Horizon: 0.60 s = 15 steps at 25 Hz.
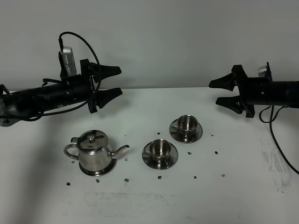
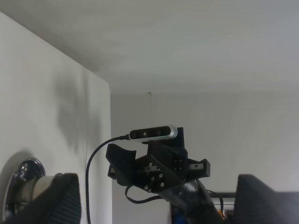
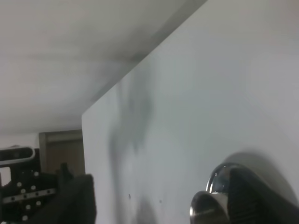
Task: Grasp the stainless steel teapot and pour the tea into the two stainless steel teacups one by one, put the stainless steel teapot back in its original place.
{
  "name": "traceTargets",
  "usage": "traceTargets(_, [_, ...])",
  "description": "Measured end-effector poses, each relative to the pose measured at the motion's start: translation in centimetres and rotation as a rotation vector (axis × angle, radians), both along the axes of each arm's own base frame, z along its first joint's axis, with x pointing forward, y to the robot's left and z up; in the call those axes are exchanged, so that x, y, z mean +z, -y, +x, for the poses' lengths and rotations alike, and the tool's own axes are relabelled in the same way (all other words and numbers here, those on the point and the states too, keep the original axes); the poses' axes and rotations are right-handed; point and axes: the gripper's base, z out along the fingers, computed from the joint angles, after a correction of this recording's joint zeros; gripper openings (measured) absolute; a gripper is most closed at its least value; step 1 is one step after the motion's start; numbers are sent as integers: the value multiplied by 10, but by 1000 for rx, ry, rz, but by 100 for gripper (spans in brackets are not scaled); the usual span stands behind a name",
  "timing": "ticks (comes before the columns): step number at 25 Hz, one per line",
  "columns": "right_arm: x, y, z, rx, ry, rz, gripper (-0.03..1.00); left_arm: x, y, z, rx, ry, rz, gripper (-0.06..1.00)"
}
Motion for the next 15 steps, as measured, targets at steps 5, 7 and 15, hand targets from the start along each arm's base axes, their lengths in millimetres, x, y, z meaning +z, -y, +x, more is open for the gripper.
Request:
traceTargets(5, [-1, 0, 0, 4, 0, -14, 57, 0, 0, 0, 0, 0, 0, 68])
traceTargets(7, [-2, 1, 0, 5, 0, -27, 57, 0, 0, 0, 0, 0, 0, 68])
traceTargets(15, [3, 2, 3, 59, 125, -120, 57, 8, 0, 3, -23, 199, 75, 68])
